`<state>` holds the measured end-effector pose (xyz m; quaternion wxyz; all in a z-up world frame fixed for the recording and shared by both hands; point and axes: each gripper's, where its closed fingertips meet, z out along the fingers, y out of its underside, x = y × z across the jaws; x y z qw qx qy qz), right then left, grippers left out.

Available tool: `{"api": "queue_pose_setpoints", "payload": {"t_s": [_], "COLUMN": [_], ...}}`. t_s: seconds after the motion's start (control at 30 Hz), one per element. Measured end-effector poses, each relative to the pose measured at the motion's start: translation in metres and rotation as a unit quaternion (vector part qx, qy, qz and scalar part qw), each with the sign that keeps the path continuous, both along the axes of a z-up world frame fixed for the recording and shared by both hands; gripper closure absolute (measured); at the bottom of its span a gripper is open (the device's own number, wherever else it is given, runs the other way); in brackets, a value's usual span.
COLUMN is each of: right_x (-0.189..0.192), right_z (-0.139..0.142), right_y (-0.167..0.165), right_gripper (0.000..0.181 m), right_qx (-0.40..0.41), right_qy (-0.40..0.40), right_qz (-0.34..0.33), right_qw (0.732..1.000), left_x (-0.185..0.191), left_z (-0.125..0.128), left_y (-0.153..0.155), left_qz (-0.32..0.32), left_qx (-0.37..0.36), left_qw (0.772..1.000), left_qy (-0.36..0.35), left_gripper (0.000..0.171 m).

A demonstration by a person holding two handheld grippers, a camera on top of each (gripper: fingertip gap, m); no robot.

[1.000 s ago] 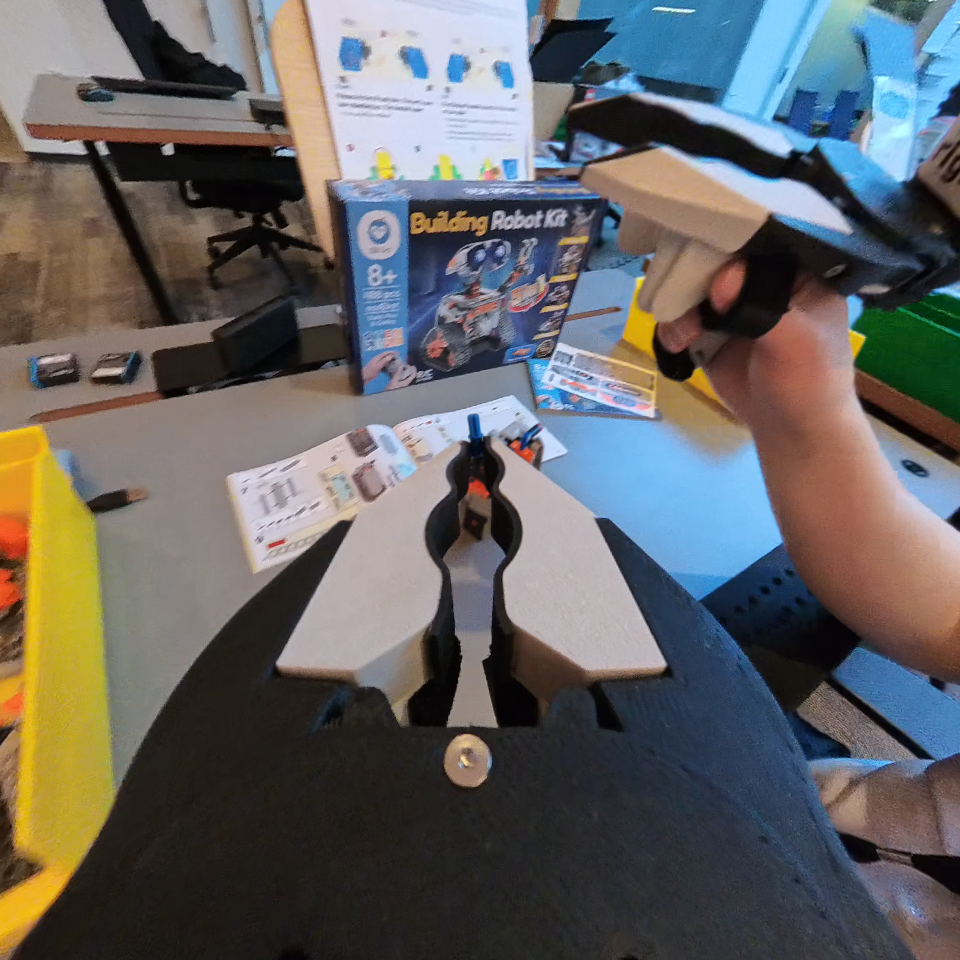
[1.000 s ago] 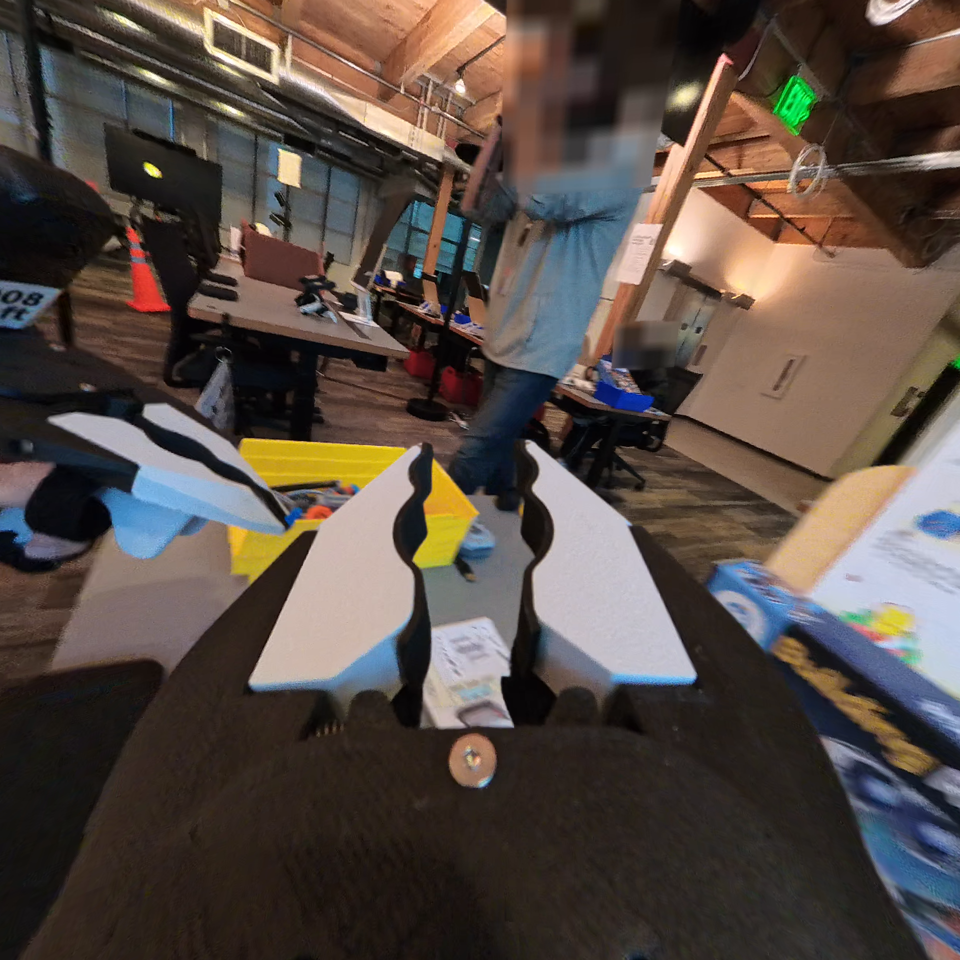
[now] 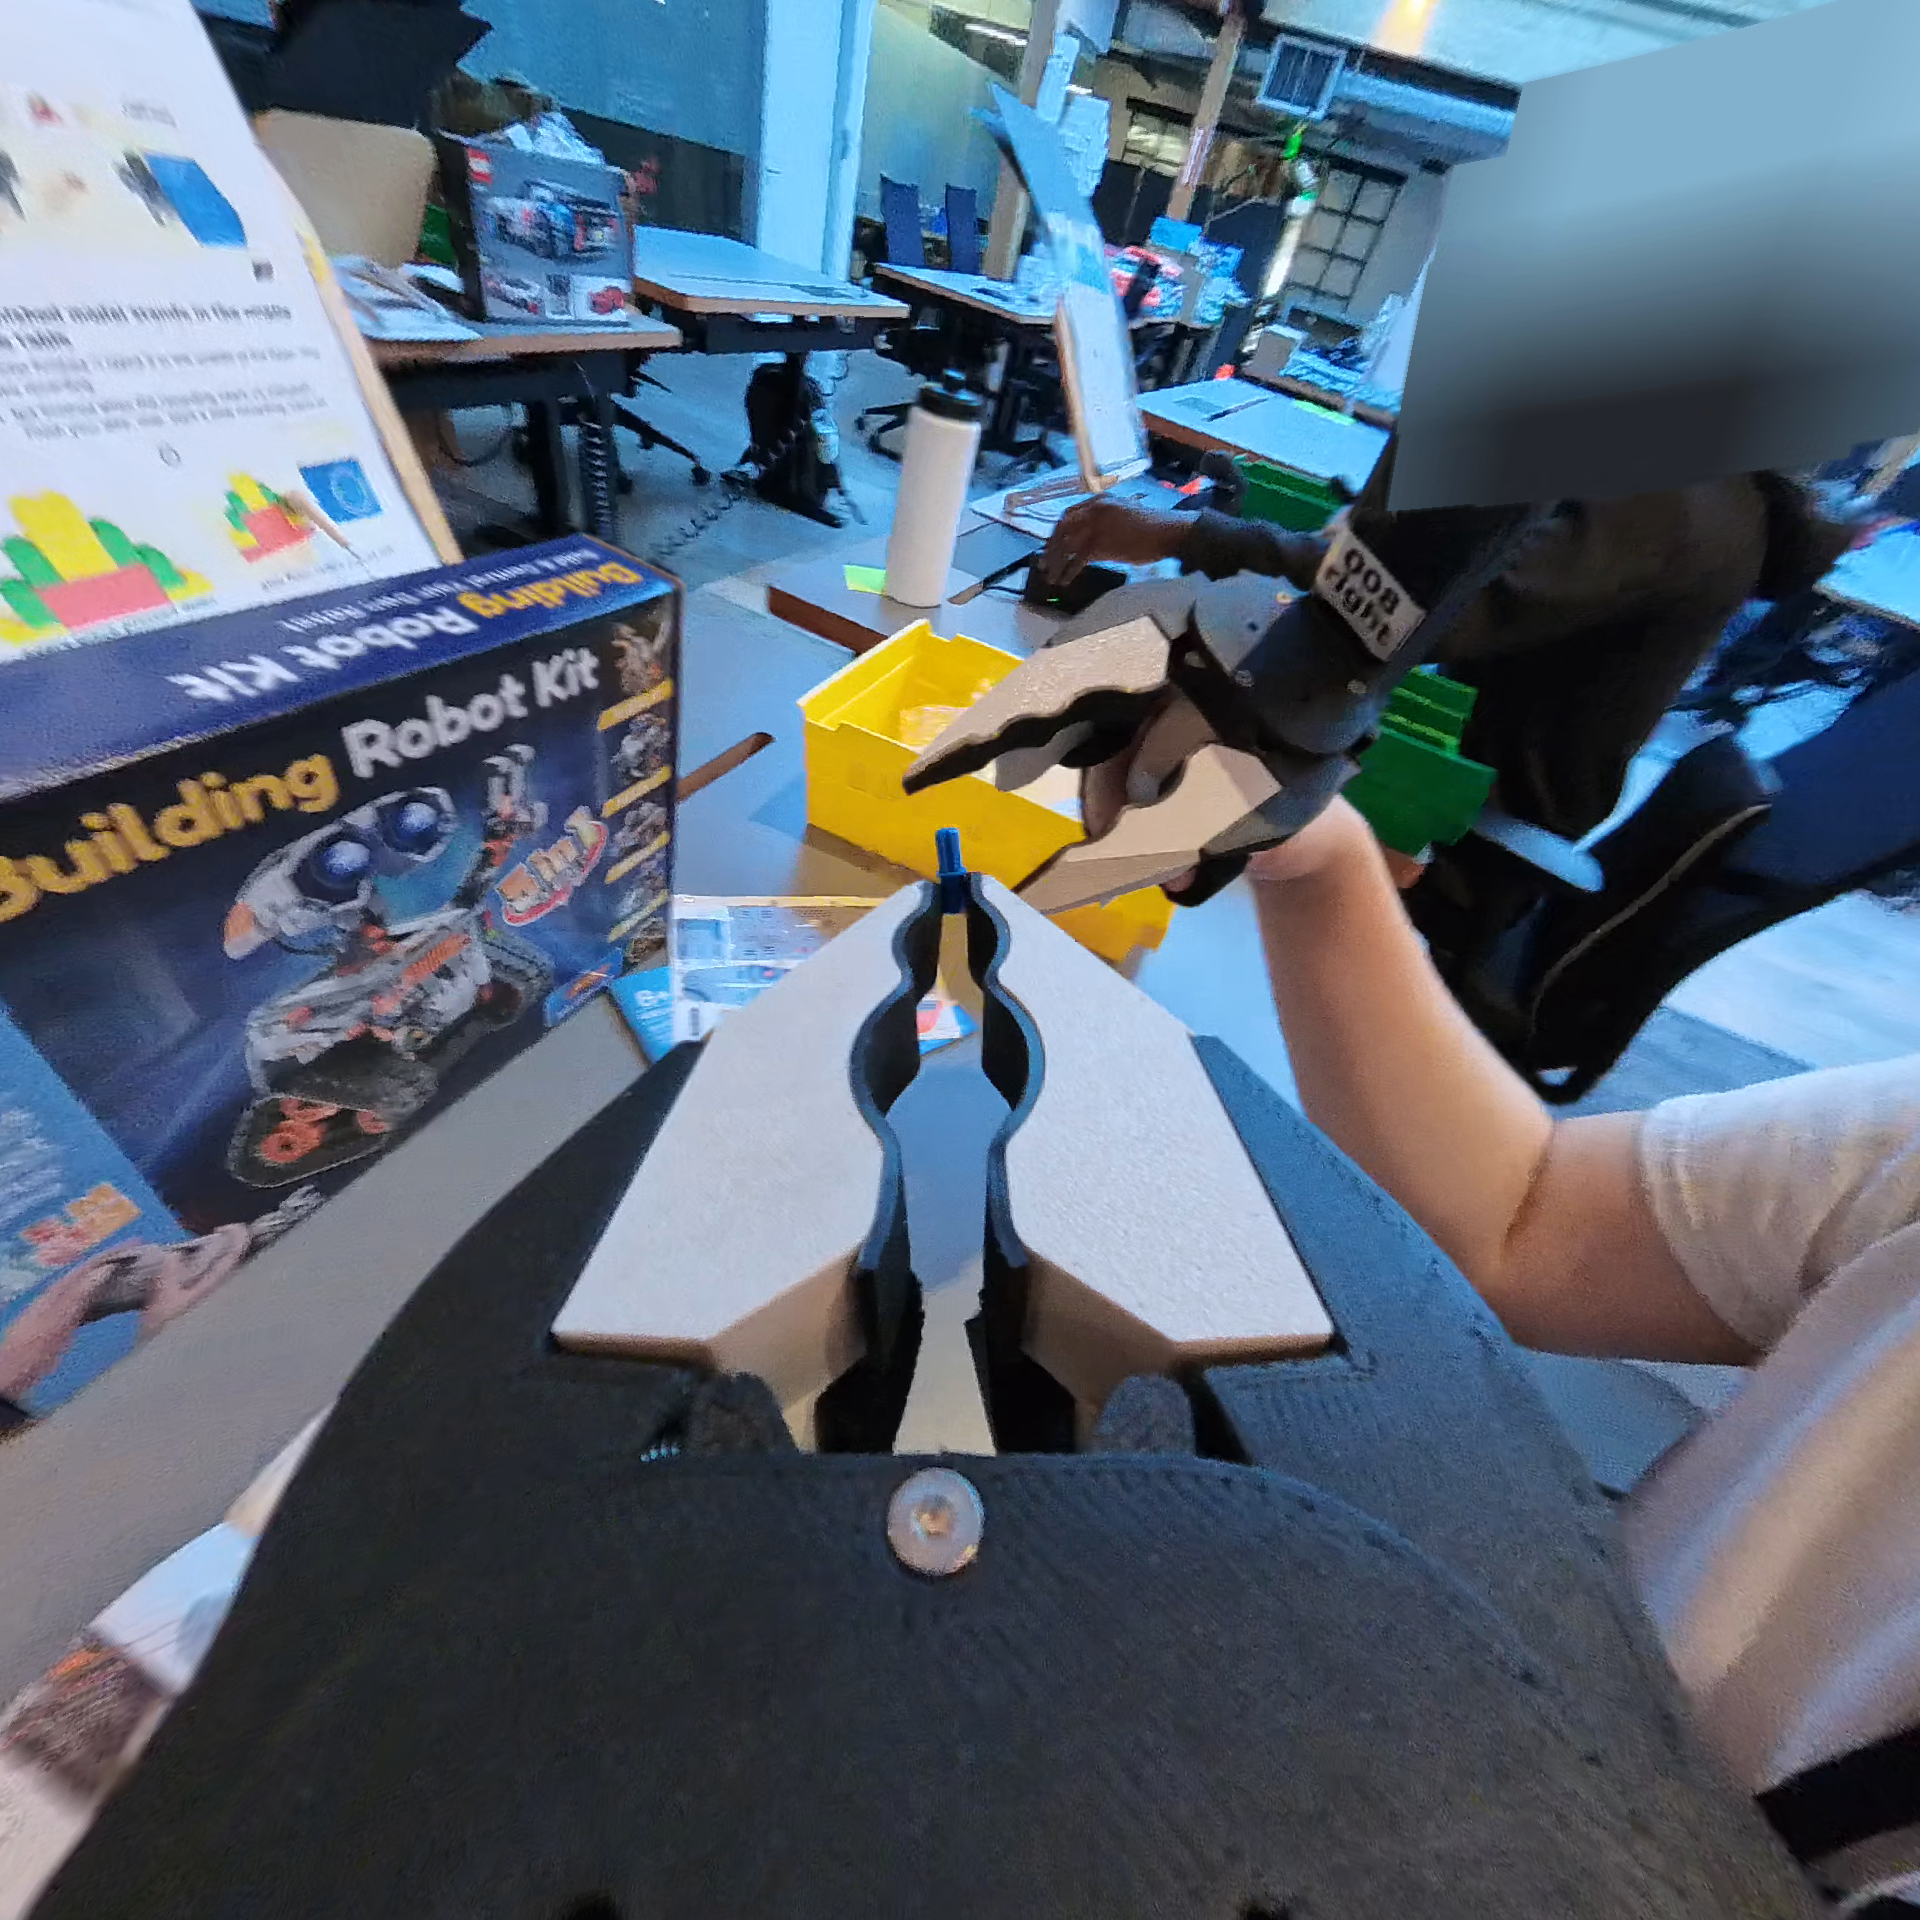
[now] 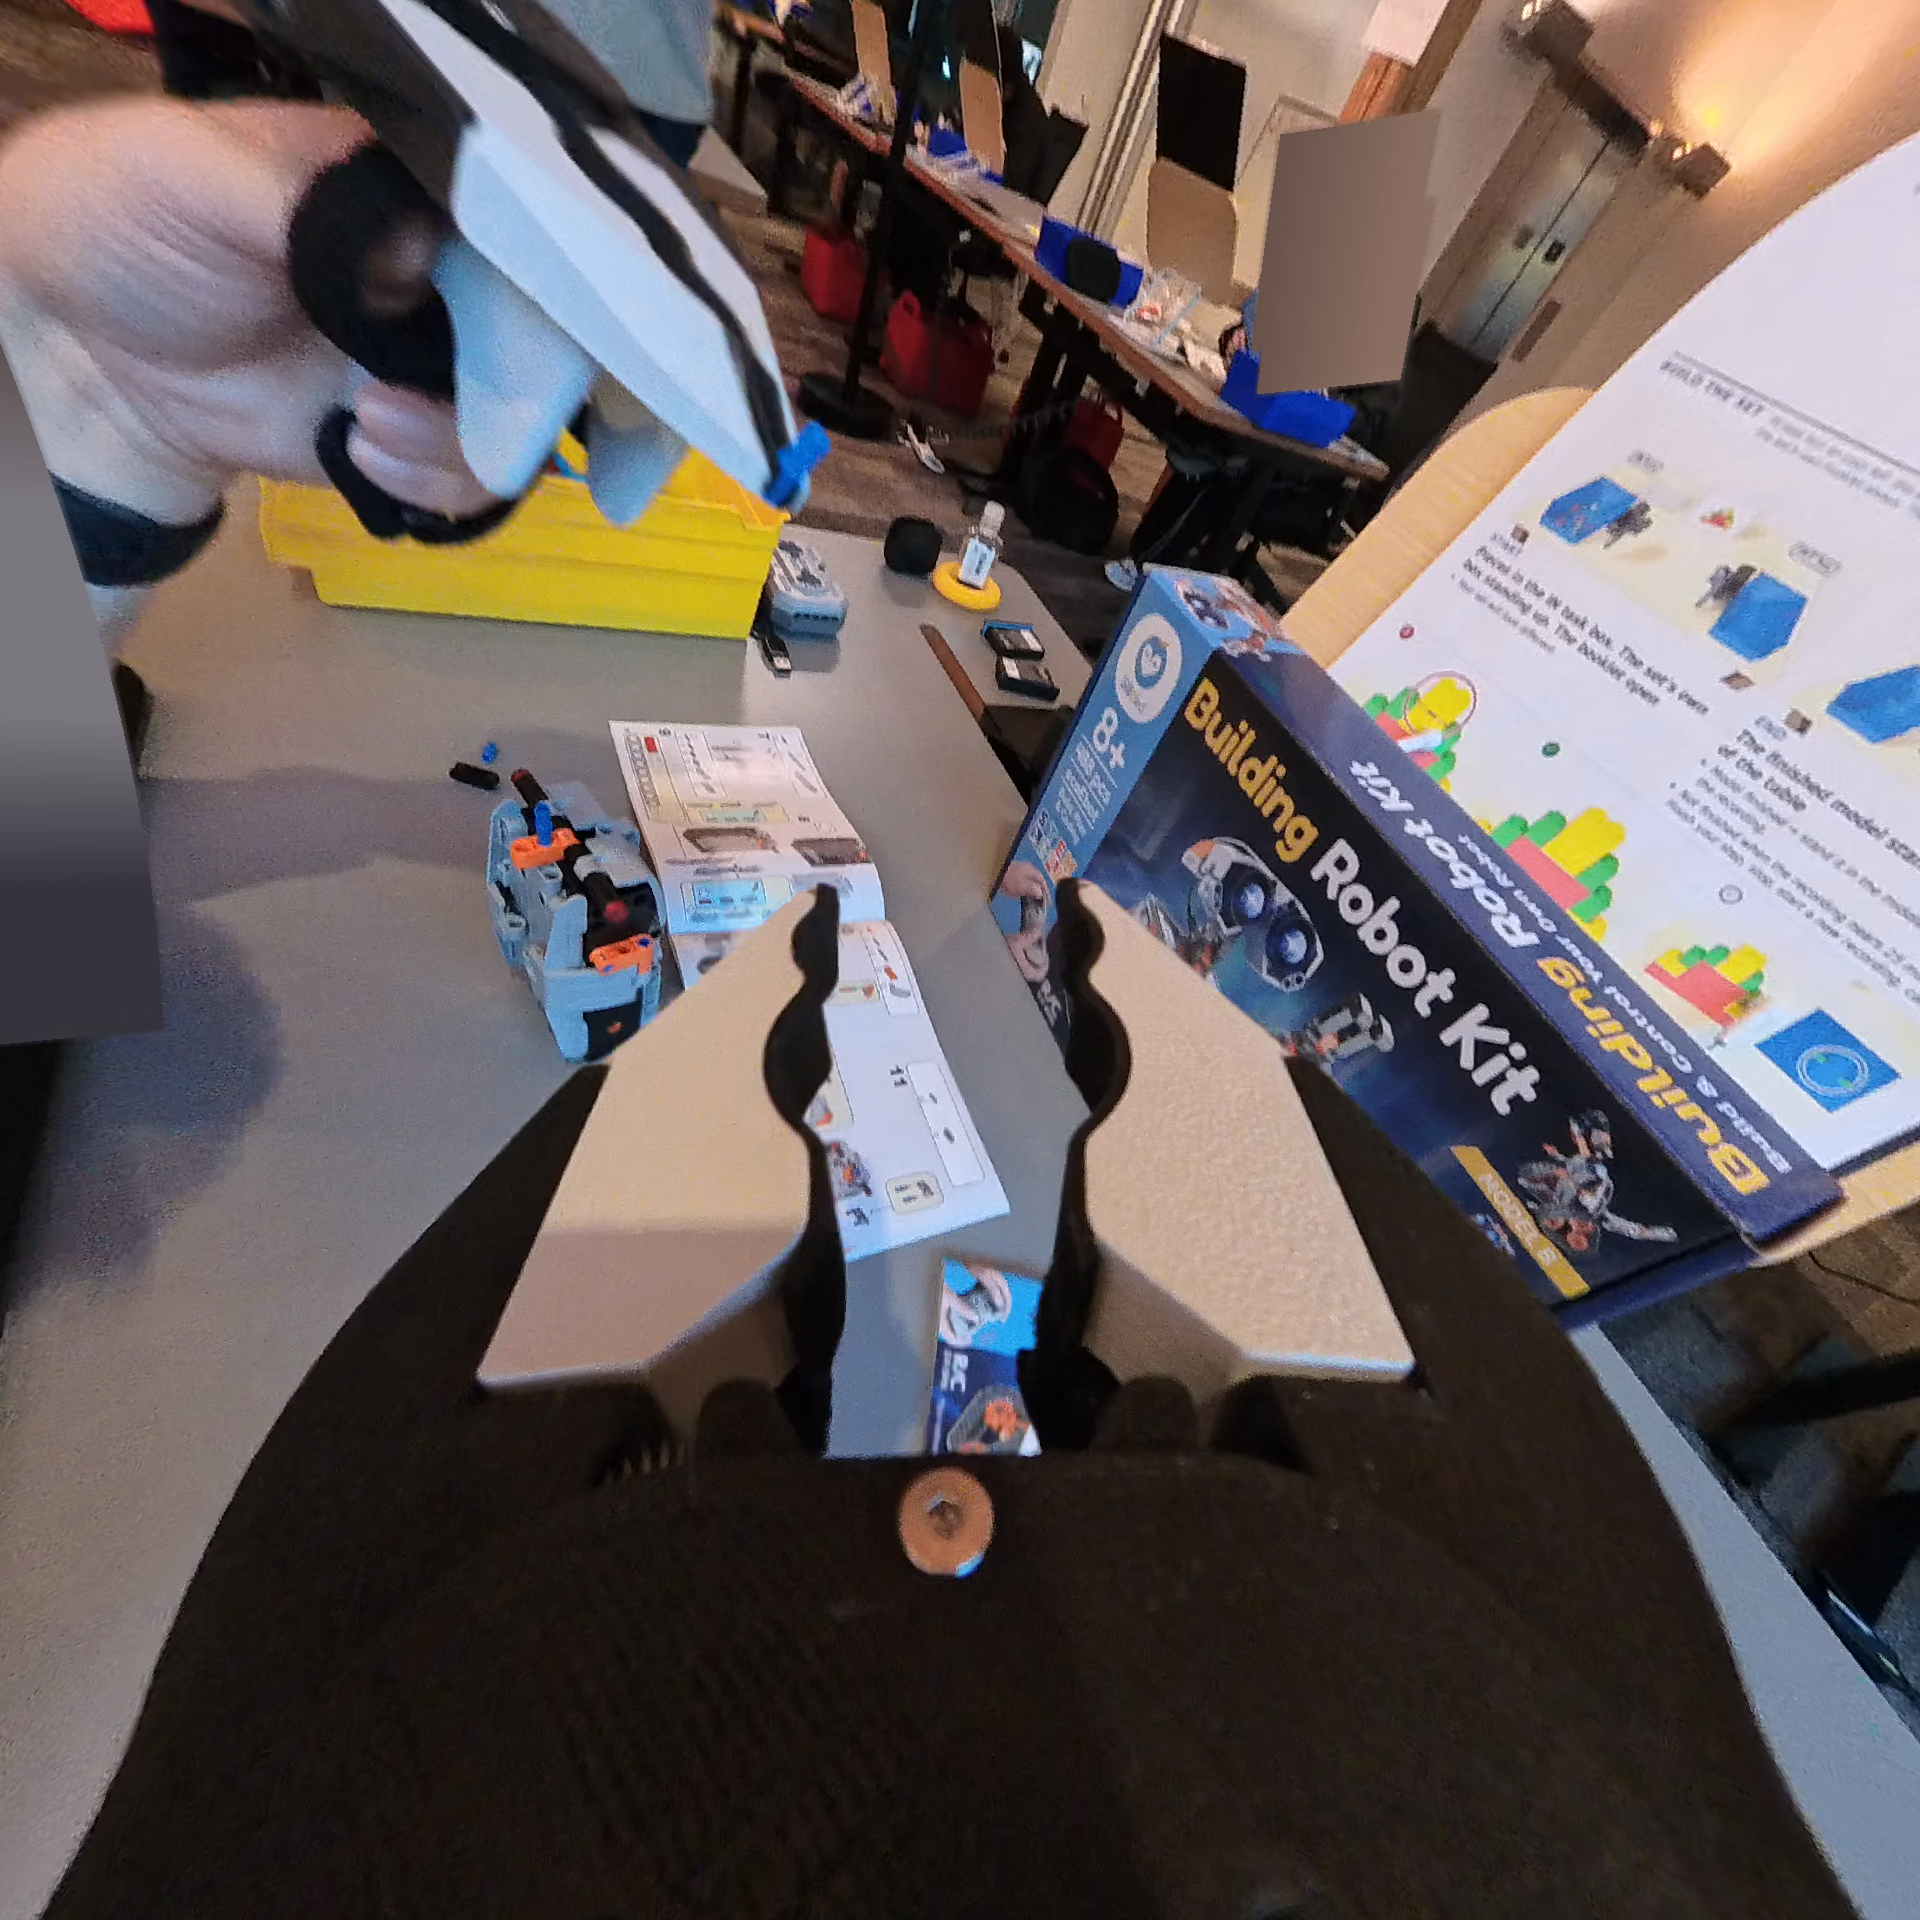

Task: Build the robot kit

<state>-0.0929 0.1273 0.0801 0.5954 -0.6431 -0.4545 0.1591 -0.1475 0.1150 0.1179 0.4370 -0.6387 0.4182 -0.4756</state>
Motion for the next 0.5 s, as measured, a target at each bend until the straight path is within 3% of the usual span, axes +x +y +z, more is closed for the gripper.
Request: {"api": "queue_pose_setpoints", "payload": {"t_s": [0.17, 0.4, 0.5], "right_x": [-0.013, -0.023, -0.02], "right_z": [-0.004, 0.003, 0.008], "right_y": [0.006, 0.004, 0.006], "right_gripper": [0.139, 0.141, 0.144], "right_qx": [0.007, -0.007, -0.053], "right_qy": [0.009, 0.072, 0.129], "right_qz": [0.014, 0.057, 0.066], "right_qw": [1.0, 0.996, 0.988], "left_x": [0.012, 0.013, 0.013], "left_z": [-0.011, -0.03, -0.033], "left_y": [0.008, 0.021, 0.022], "left_qz": [-0.031, -0.019, -0.026], "left_qx": [-0.052, -0.03, -0.025], "left_qw": [0.998, 0.999, 0.999], "left_qy": [-0.02, 0.018, 0.02], "left_gripper": [0.169, 0.169, 0.169]}}
